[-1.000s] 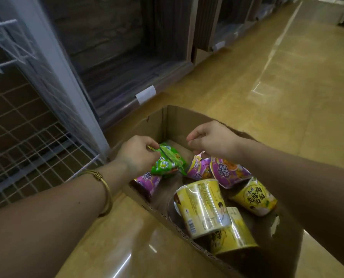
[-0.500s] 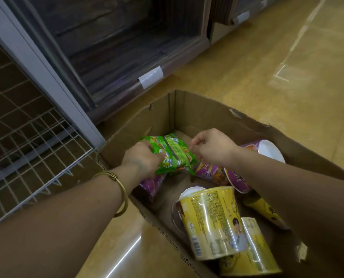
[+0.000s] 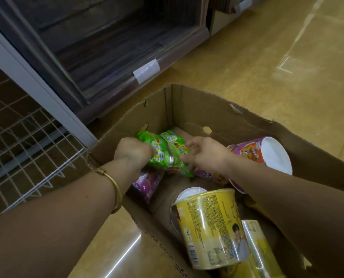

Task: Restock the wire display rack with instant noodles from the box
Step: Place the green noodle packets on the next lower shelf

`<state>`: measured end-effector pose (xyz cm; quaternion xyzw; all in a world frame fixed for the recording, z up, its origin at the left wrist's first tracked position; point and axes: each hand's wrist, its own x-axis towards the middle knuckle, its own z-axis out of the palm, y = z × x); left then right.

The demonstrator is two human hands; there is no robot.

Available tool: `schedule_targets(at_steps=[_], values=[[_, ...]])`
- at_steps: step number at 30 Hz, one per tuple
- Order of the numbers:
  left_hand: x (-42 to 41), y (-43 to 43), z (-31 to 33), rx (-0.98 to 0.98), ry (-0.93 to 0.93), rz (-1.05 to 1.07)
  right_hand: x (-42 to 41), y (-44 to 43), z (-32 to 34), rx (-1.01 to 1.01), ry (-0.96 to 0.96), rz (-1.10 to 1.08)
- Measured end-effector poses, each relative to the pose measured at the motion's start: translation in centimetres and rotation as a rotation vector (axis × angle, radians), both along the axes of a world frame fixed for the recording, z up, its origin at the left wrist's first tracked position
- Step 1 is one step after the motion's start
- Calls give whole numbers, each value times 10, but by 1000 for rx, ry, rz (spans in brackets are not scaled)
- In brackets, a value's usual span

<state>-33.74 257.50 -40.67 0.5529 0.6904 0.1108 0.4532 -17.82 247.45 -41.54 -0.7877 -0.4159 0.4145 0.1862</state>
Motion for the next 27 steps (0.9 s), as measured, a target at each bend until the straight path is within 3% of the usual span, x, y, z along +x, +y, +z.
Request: schedule_targets(at_steps=[3,7,11,13,17,20,23,27], values=[[2,3,20,-113,-288,138,-10,-1,9,97,-42,163],[7,-3,42,-233,-463,153,-26,5,11,211,-140,270],[5,-10,57,-270,-581,115,-32,8,20,255,-337,239],[0,-11,60,-243,-627,91,-33,6,31,283,-348,165],[-24,-10,61,-114,-568,80,-26,2,60,316,-149,-2],[-44,-14,60,-6,-475,40,-20,-5,78,352,181,-162],[-60,-22,68,-105,-510,-53,-19,-13,90,323,466,-272],[-63,-34,83,-296,-762,-138,-25,-22,105,243,700,-297]])
